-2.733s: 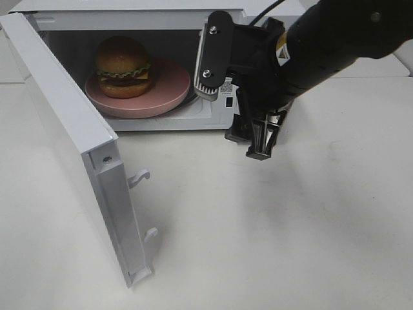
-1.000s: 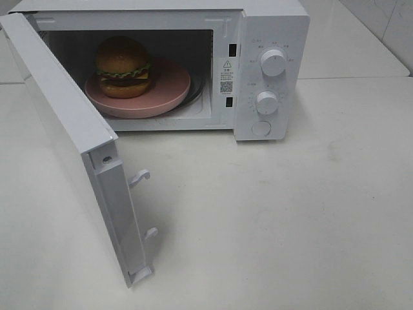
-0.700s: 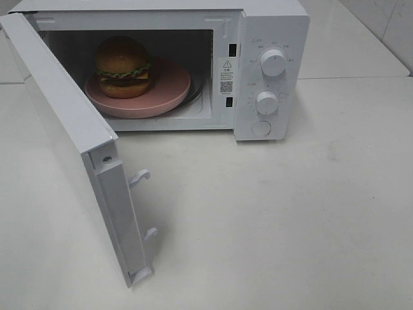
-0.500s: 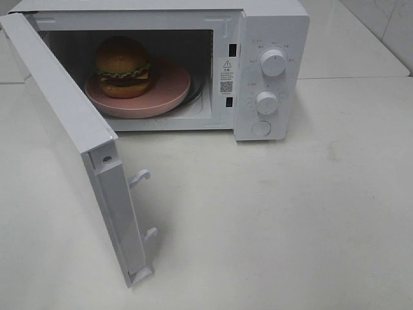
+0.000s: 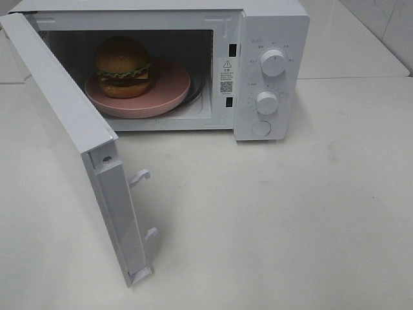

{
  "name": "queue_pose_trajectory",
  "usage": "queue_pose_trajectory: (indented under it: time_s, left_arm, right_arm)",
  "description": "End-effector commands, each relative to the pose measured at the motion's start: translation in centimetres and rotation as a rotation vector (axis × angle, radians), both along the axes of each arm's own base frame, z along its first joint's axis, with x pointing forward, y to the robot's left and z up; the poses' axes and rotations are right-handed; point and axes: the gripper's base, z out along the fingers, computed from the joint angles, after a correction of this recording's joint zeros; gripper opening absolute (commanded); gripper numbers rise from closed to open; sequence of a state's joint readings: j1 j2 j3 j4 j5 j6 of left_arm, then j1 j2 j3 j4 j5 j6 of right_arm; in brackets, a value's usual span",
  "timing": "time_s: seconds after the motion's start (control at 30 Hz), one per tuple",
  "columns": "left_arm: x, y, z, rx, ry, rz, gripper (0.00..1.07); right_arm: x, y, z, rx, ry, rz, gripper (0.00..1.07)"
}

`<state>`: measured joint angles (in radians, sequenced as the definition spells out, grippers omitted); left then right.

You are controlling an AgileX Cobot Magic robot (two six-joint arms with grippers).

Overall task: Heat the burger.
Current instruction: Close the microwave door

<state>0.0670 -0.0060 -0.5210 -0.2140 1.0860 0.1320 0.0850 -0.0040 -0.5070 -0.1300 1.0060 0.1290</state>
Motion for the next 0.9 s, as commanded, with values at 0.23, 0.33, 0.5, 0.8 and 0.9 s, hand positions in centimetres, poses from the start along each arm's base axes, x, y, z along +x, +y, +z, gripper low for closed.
queue_pose_trajectory:
  time_s: [0.23,0.33,0.5,0.8,0.9]
  left_arm:
    - [0.0,-0.06,0.04,-0.007,-0.017,-0.009,1.0]
    - [0.0,-0.06,0.04,-0.007,-0.017,-0.009,1.0]
    - [0.0,-0.06,0.04,-0.007,-0.017,-0.009,1.0]
    - [0.0,-0.06,0.04,-0.007,-0.017,-0.009,1.0]
    - [0.0,-0.06,0.04,-0.007,-0.017,-0.009,1.0]
  right_arm:
    - [-0.42,0.11,-0.02,0.011,-0.038,0.004,0.76]
    - [-0.42,0.11,-0.02,0.011,-0.038,0.004,0.76]
    - [-0.42,0.11,-0.02,0.011,-0.038,0.004,0.76]
    - [-0.42,0.11,-0.02,0.011,-0.038,0.004,0.76]
    - [-0.42,0.11,-0.02,0.011,-0.038,0.004,0.76]
